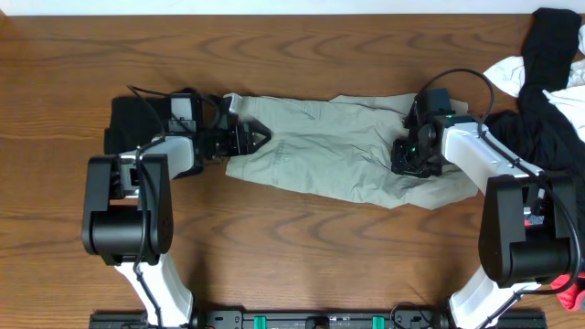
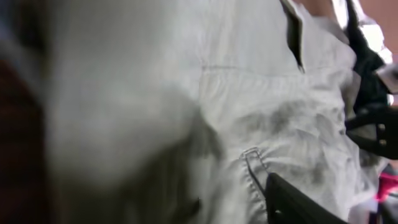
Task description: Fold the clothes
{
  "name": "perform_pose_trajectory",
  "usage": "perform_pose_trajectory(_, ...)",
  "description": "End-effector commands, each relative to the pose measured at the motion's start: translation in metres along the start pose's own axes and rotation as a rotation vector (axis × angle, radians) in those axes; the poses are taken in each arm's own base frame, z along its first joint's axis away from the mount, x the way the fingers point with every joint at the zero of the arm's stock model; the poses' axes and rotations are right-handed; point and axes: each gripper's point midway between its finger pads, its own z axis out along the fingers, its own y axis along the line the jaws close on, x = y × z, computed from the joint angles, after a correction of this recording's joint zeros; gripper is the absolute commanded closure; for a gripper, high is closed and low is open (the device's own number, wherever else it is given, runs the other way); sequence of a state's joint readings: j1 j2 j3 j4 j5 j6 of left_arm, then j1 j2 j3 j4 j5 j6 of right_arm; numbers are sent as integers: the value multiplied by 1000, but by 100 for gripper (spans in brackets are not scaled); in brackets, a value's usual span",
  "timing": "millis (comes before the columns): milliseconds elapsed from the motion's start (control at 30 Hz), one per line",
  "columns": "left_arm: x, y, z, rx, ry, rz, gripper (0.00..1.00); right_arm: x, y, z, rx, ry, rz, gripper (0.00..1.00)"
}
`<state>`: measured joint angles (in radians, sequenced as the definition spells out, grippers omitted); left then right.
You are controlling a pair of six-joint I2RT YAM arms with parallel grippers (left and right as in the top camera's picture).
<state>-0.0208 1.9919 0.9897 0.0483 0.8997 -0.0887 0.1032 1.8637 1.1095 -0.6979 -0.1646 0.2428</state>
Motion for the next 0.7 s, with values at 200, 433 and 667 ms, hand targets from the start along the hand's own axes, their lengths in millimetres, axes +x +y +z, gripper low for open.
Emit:
perform_pose_trajectory(200,29,-11,15,50,89,-34,94,5,1,8,1,24,-19,73)
perform_pose_trajectory(433,8,-19,-38,-2,20,-82,94,6,0,7,2,27,-16,74)
perform_pose_trajectory(667,-9,-26,-99,-177,-79,-82,94,0,3,5,-10,9,-20,55)
